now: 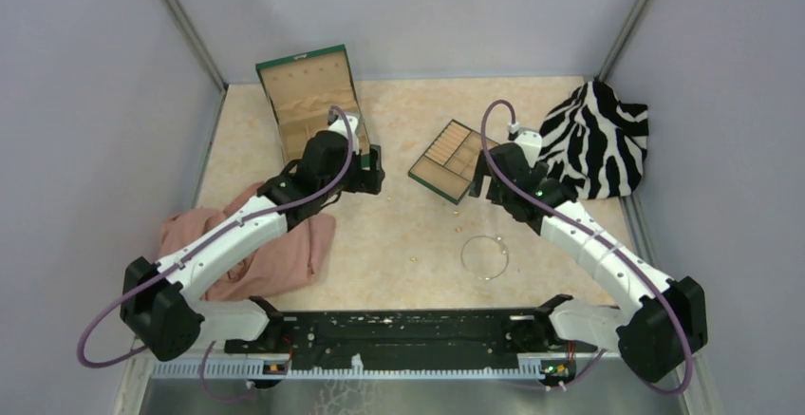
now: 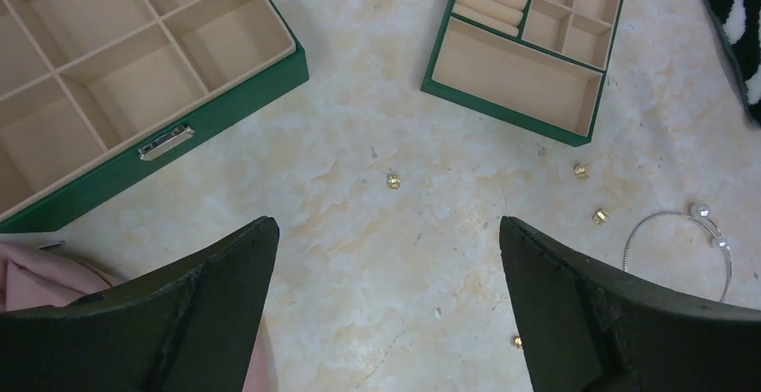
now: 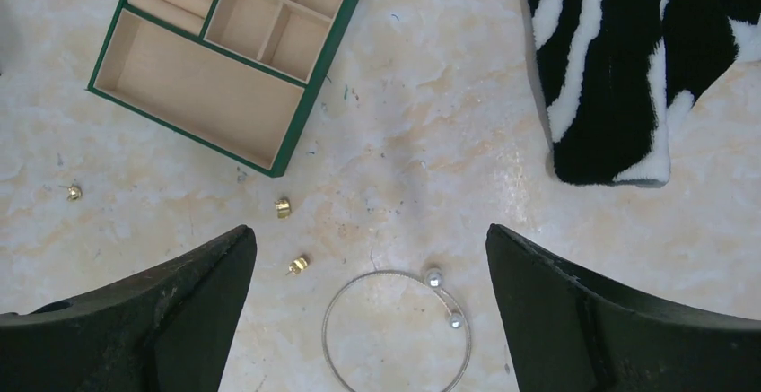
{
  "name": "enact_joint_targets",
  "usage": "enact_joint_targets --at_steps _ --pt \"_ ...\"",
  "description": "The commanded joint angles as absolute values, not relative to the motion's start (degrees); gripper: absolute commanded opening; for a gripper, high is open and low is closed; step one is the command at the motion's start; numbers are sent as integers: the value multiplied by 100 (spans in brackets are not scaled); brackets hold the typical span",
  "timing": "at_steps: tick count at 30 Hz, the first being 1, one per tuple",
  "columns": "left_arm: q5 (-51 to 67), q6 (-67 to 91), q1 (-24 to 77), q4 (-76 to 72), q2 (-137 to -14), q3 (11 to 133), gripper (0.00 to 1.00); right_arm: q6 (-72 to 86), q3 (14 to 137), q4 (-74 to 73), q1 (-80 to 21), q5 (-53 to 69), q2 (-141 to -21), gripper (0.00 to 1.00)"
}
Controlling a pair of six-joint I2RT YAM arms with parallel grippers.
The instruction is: Organize the mixed jewelry
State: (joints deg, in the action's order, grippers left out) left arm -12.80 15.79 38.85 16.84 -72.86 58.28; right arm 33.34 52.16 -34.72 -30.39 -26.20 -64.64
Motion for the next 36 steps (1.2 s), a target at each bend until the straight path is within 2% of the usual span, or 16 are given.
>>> enact_joint_targets --at_steps 1,13,18,21,26,29,32,36 --pt "-1637 1599 3885 1493 -7108 5619 99 3410 5287 -3052 -3111 -2617 -6370 99" --pt "-1784 1574 3889 1533 -7294 5666 99 3272 5162 -3143 -3111 -2725 -6315 99" --pt "-1240 1811 3922 1574 -7340 5503 99 3348 4869 -2854 -3107 -2311 -6025 99" --pt "-1348 2318 4019 1611 -7396 5260 99 3366 5018 -3087 -3072 -1385 -6256 98" --pt "-1375 2531 4391 1957 -7625 5245 99 3641 4375 -2769 -3617 -1100 -6307 98" --pt "-1262 2536 4500 1853 -7580 5155 99 3856 4160 -2512 -3768 -995 -6365 87" --pt "-1216 2608 4504 1723 -7574 5086 99 3840 4240 -2509 -3889 -1234 -6635 66" --pt "-1202 2657 4503 1621 -7673 5117 99 3827 4405 -2408 -3953 -1256 -7105 47"
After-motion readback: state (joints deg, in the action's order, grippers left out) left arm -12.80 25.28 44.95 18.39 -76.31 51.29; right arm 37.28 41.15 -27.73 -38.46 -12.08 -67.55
